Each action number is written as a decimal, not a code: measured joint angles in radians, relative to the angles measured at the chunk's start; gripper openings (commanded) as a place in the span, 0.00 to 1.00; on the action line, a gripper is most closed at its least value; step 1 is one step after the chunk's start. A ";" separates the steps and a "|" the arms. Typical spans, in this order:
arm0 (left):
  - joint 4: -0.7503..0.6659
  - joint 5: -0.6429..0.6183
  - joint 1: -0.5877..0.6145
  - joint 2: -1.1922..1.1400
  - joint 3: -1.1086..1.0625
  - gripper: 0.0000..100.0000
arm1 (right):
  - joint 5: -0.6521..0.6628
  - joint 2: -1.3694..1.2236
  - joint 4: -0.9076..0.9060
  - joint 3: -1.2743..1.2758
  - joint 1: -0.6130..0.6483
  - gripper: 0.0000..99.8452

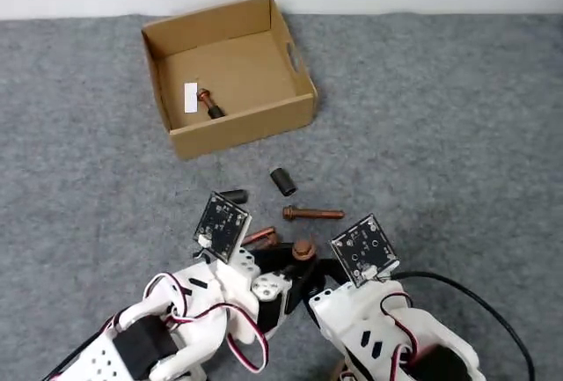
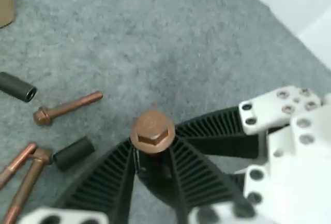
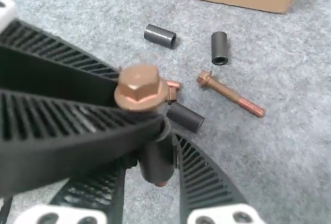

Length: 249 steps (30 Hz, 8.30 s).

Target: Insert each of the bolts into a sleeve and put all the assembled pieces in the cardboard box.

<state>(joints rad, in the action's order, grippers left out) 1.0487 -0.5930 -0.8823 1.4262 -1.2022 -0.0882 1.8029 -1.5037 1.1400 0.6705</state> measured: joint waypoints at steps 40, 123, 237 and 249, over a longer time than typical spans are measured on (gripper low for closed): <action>-0.307 0.334 0.802 -0.009 -0.434 0.00 | 0.049 -0.186 0.173 -0.075 -0.219 0.01; -0.367 0.413 0.795 -0.011 -0.496 0.00 | 0.239 -2.420 -0.213 -1.870 -0.258 0.17; 0.110 0.189 0.736 -0.127 0.107 0.01 | -0.115 -0.014 0.038 -0.029 -0.338 0.01; 0.307 0.049 0.595 -0.845 0.502 0.01 | -0.115 -0.014 0.038 -0.029 -0.474 0.01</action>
<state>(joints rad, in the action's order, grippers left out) 1.3556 -0.5439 -0.2869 0.5808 -0.7004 -0.2033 1.7891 -1.4653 1.1109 0.1964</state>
